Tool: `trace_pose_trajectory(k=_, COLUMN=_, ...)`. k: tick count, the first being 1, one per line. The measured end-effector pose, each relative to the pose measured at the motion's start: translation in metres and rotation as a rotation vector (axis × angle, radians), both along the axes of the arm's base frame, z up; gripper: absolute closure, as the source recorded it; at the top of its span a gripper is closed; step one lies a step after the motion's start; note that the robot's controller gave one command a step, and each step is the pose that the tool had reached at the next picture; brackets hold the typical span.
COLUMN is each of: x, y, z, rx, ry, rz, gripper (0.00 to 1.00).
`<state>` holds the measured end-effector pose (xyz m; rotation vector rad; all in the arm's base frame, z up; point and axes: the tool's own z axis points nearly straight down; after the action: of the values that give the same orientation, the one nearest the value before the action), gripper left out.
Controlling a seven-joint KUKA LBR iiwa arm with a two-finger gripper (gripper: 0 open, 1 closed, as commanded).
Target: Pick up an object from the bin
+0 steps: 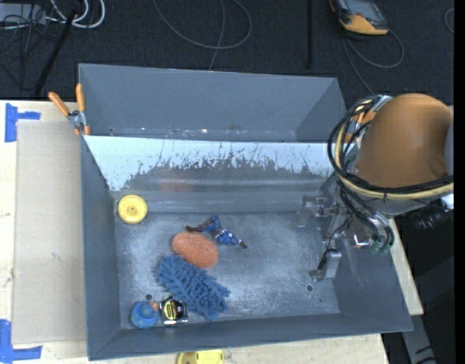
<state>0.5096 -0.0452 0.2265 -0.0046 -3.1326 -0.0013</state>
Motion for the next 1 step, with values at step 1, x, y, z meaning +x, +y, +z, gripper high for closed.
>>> trace_pose_trajectory(k=1, x=0.0015, y=0.0002, z=0.0043, rx=-0.001, ry=-0.008, rz=0.002, gripper=0.00)
